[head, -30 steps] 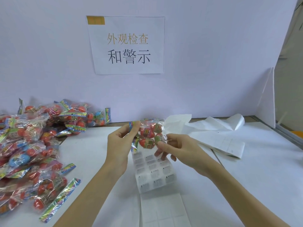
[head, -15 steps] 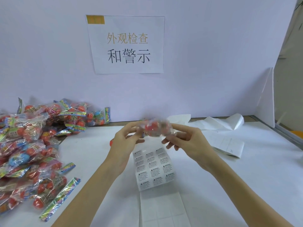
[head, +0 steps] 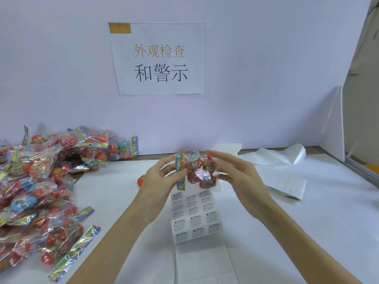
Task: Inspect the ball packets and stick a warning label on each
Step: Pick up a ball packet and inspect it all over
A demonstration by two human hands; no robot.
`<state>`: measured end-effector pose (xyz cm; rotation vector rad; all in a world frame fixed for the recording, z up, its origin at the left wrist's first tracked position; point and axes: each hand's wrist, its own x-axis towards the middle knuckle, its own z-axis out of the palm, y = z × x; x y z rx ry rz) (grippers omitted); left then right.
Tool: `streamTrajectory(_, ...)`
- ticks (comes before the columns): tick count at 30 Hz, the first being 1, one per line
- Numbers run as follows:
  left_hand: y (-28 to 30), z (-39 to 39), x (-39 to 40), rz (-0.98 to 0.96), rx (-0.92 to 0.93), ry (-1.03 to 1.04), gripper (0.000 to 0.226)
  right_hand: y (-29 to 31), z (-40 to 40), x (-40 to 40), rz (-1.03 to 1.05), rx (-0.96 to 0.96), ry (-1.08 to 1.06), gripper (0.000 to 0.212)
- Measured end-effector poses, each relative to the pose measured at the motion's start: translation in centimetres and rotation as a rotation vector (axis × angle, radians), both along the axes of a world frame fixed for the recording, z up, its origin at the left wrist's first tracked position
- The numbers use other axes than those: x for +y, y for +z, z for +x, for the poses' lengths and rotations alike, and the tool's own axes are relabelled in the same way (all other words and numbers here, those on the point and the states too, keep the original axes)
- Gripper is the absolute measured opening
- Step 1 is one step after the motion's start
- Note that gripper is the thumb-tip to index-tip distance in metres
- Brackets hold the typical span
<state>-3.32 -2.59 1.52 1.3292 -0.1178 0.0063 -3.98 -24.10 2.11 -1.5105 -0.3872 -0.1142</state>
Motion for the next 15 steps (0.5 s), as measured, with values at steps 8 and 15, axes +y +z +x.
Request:
streamTrajectory(8, -0.19, -0.25, -0.28, 0.075, -0.06, 0.062, 0.021, -0.21, 0.11, 0.35, 0.041, 0.118, -0.004, 0.029)
streamTrajectory(15, -0.6, 0.29, -0.48, 0.207, -0.141, 0.281, 0.019, -0.05, 0.2, 0.6, -0.04, 0.144, -0.122, 0.032)
